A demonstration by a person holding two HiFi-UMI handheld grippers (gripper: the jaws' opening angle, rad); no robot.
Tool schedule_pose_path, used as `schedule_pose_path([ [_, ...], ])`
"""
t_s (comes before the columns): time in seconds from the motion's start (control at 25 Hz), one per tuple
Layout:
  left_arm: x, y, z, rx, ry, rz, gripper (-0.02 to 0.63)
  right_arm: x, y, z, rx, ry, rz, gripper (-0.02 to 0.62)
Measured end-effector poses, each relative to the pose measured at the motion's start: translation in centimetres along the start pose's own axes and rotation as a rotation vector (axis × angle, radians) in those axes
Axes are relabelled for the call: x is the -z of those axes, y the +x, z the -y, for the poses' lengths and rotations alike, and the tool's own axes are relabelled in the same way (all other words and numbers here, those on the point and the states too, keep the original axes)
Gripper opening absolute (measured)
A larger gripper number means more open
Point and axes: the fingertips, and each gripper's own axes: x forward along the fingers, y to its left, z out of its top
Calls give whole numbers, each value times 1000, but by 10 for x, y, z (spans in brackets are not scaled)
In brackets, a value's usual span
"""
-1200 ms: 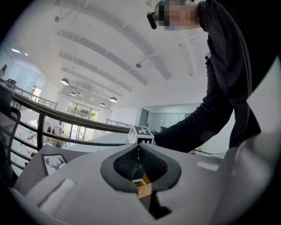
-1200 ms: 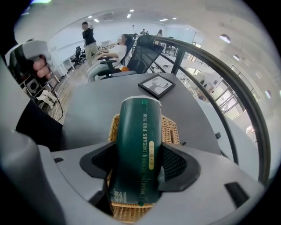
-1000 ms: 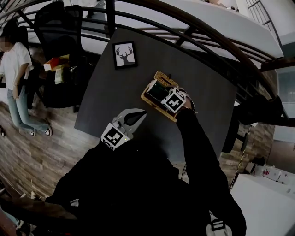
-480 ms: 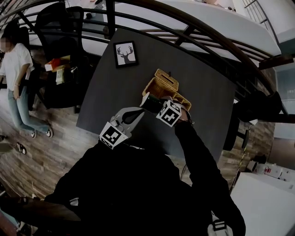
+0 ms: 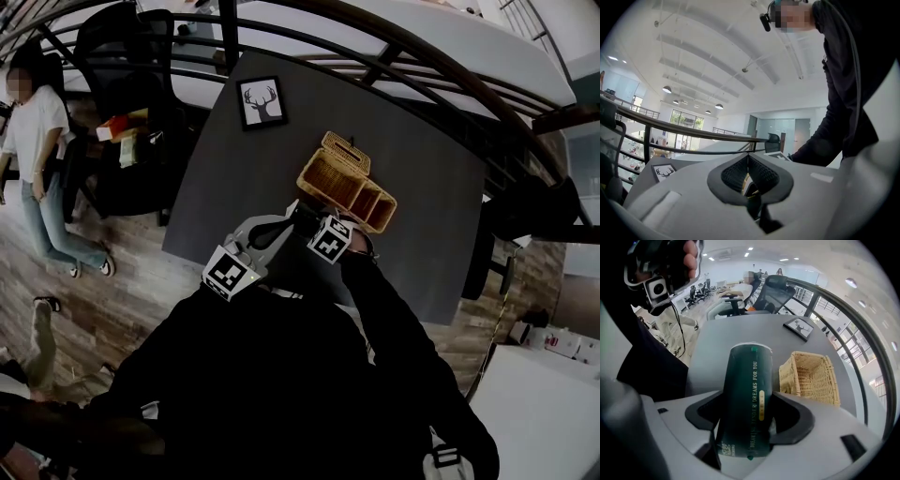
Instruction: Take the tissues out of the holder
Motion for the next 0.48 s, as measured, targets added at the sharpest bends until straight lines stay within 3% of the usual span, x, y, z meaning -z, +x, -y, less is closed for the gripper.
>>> schedule_pose_path([
  [0.28, 3, -5, 0, 5, -2, -16, 8, 9, 31, -4, 80, -16, -1, 319],
  [0.48, 5, -8, -3, 4, 7, -23, 8, 17, 41, -7, 85, -23, -2, 321],
])
